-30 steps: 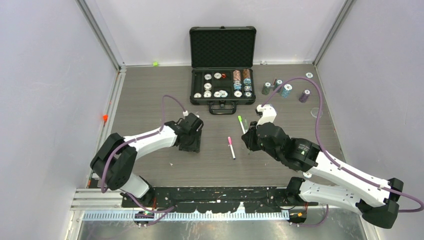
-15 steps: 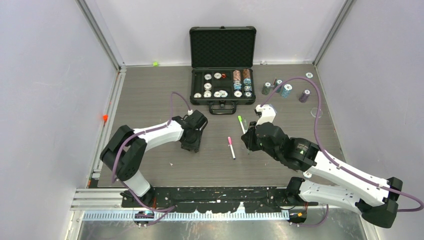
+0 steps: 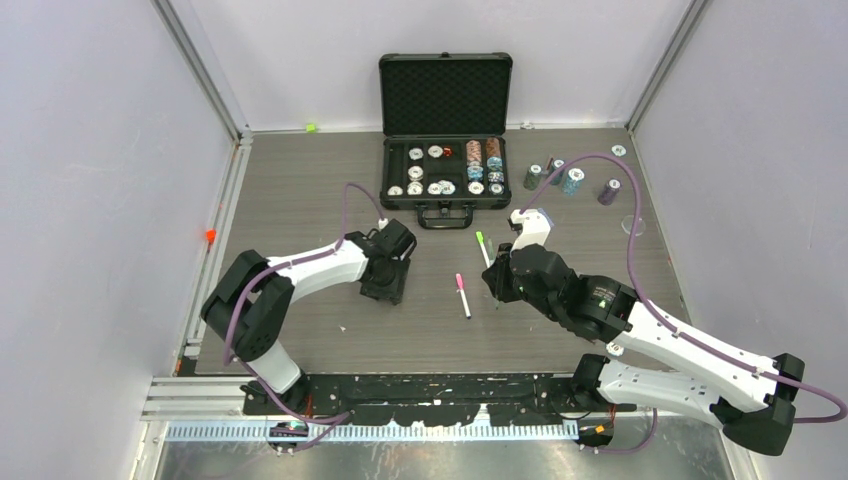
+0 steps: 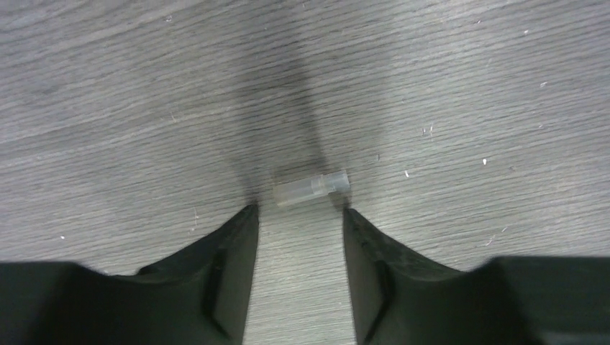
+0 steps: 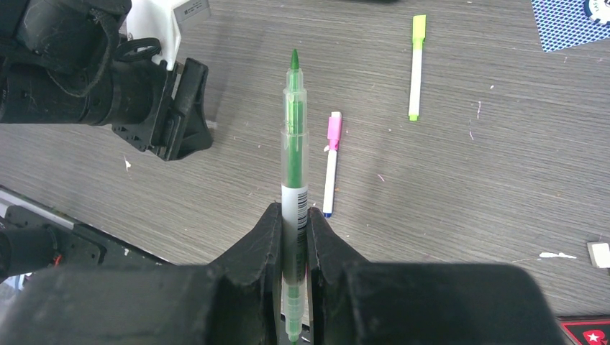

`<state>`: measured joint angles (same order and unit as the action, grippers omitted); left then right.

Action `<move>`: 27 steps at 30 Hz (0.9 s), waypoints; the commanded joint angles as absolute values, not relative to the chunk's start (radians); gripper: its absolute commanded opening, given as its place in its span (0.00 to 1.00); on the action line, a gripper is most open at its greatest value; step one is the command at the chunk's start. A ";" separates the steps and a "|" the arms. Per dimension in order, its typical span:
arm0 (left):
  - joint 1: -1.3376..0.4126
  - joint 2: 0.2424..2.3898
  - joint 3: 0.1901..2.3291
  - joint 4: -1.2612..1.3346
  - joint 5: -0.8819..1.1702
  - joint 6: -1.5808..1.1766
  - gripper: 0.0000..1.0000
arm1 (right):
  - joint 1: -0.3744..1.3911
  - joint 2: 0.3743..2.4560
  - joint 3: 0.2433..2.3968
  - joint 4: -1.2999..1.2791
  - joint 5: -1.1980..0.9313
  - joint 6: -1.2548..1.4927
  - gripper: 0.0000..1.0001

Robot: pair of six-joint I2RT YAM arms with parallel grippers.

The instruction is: Insert the pens into the pen caps

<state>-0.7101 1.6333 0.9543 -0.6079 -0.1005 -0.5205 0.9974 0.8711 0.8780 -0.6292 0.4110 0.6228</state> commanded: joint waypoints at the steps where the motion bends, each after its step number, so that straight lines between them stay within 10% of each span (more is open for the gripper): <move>1: -0.718 1.608 0.995 -0.627 -0.110 -0.454 0.54 | 0.996 0.874 0.899 -0.598 0.423 0.623 0.00; 8: -0.718 1.602 1.013 -0.589 -0.120 -0.274 0.60 | 0.996 0.876 0.893 -0.585 0.416 0.626 0.00; 27: -0.718 1.727 1.076 -0.607 -0.114 -0.219 0.31 | 0.996 0.857 0.885 -0.604 0.430 0.626 0.00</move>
<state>-0.7136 1.7245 1.0584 -0.5892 -0.1196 -0.2115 0.9974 0.8639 0.8772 -0.6292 0.4065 0.6235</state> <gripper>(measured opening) 0.349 0.176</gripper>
